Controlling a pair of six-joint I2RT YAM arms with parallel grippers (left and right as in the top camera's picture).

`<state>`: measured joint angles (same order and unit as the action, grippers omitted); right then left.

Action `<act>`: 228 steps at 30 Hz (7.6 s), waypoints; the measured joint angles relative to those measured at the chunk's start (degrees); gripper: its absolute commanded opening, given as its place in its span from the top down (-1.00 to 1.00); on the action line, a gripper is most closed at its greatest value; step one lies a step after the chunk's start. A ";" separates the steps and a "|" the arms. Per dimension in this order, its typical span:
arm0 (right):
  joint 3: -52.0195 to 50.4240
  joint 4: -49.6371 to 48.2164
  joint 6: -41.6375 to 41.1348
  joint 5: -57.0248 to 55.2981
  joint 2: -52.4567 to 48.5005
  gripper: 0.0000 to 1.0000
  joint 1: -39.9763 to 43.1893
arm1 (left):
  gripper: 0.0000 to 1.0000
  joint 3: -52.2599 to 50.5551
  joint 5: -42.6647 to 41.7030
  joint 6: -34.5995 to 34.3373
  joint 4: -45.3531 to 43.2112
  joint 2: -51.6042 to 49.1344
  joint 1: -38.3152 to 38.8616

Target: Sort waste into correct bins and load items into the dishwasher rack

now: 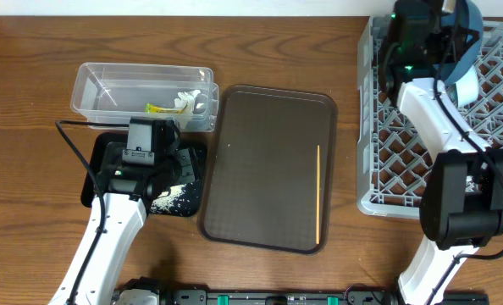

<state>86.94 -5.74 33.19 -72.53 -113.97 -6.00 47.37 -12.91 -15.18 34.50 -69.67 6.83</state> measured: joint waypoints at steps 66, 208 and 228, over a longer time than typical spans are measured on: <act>-22.38 54.45 -56.72 74.27 15.02 -0.08 -21.18 | -0.16 0.00 0.00 0.00 -0.33 0.00 0.00; -15.02 50.14 -41.31 79.36 29.46 -0.99 7.54 | -0.73 4.85 0.02 5.40 12.41 2.03 -0.20; -49.00 29.57 -41.24 78.95 72.06 -0.99 9.68 | -0.93 -3.72 9.38 6.21 10.36 46.95 -0.48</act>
<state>37.93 23.83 -8.05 6.42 -41.91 3.68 43.66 -3.53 -8.97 44.86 -22.72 6.35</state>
